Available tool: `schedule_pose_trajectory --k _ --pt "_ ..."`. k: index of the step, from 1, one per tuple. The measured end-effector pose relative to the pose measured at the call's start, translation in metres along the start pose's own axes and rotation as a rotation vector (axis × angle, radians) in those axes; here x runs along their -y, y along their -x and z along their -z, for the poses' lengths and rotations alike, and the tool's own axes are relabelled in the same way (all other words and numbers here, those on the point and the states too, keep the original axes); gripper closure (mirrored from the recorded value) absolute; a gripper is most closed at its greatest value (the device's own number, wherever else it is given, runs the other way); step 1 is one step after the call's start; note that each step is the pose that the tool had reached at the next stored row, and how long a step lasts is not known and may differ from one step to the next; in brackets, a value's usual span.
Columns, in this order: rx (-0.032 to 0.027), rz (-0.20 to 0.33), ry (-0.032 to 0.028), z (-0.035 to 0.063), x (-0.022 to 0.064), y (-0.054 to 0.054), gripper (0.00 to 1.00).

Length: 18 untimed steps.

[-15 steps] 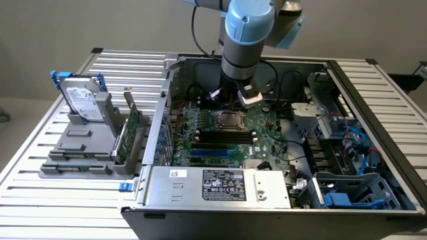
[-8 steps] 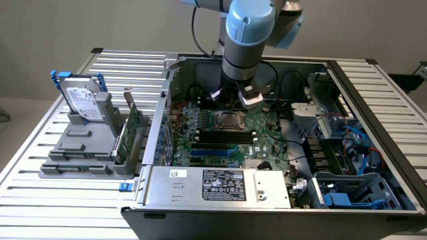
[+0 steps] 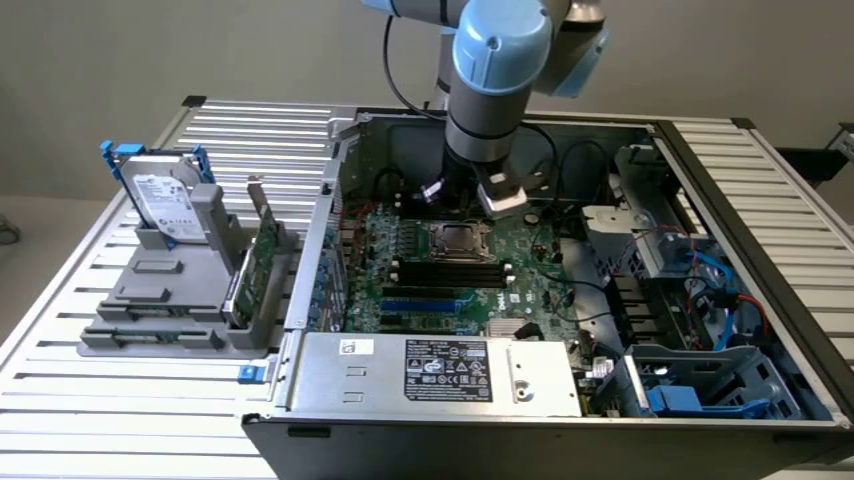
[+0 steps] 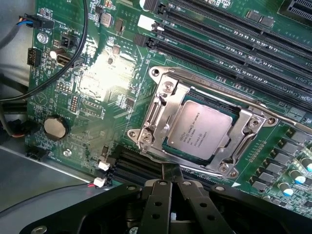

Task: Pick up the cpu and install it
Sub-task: 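Install the first cpu locking lever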

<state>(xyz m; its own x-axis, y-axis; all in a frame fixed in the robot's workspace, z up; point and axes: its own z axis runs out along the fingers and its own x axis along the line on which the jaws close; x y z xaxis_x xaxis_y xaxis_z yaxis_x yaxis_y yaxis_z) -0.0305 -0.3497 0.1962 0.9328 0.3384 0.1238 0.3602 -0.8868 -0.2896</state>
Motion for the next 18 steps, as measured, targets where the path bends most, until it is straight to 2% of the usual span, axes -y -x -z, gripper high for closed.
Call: schedule_pose_trajectory --k 18 --pt "-0.0028 -0.014 0.0053 -0.0005 -0.0007 -0.0015 0.89"
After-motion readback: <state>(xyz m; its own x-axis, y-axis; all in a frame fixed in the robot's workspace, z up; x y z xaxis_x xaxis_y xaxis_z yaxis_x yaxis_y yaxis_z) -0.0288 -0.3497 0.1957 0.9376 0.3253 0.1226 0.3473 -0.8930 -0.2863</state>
